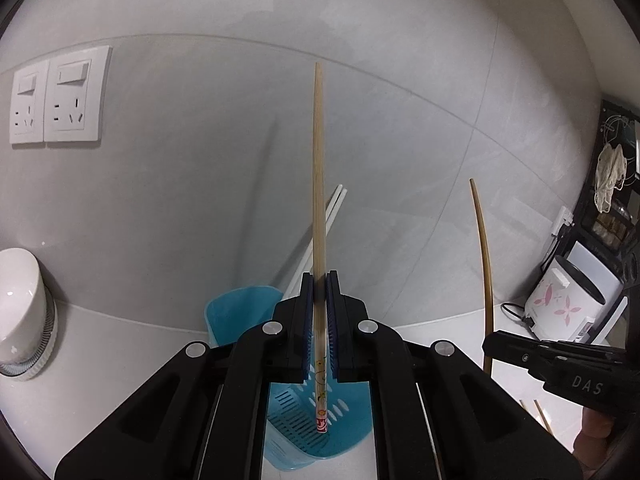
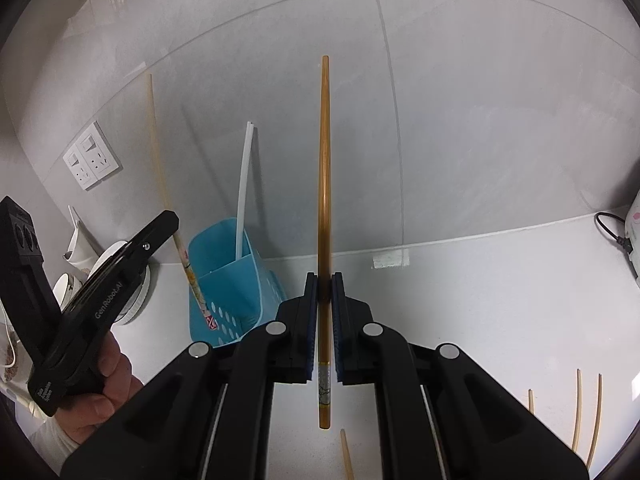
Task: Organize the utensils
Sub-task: 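Lift both held chopsticks upright and carry them toward the blue holder, then lower the red-tipped chopstick into the blue holder and open the left tool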
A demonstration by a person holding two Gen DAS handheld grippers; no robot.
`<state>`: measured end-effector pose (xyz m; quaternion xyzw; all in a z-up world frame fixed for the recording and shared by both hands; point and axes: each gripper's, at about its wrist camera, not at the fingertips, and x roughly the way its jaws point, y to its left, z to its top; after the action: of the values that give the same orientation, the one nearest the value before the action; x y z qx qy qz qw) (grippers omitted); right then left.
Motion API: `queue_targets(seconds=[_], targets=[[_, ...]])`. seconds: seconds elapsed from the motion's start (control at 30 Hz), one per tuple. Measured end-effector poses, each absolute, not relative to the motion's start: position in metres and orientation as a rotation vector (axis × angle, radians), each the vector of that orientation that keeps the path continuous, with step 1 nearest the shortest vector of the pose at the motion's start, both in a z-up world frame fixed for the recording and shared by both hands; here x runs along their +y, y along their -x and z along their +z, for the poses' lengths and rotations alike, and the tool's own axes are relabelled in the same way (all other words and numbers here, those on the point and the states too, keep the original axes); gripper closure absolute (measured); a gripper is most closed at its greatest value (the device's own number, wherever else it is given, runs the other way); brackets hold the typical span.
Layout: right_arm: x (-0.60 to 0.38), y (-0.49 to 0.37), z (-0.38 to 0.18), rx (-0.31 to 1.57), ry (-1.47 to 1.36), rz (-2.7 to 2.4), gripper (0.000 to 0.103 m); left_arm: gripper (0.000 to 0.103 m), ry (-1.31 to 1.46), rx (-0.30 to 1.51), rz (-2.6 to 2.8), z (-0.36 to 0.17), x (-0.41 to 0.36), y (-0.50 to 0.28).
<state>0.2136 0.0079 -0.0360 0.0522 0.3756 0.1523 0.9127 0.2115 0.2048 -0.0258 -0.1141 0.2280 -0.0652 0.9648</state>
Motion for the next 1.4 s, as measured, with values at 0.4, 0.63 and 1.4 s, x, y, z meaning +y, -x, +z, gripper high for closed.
queue_targets(seconds=[0.4, 0.63, 1.4], targets=[[0.01, -0.219, -0.053, 0.812, -0.11, 0.301, 0.097, 0.097, 0.18, 0.476, -0.105, -0.06, 0.193, -0.223], [0.013, -0.217, -0.059, 0.834, -0.111, 0.298, 0.097, 0.096, 0.156, 0.524, -0.107, -0.071, 0.188, -0.225], [0.007, -0.193, -0.052, 0.804, -0.123, 0.325, 0.097, 0.009, 0.087, 0.65, -0.032, -0.036, 0.19, -0.174]])
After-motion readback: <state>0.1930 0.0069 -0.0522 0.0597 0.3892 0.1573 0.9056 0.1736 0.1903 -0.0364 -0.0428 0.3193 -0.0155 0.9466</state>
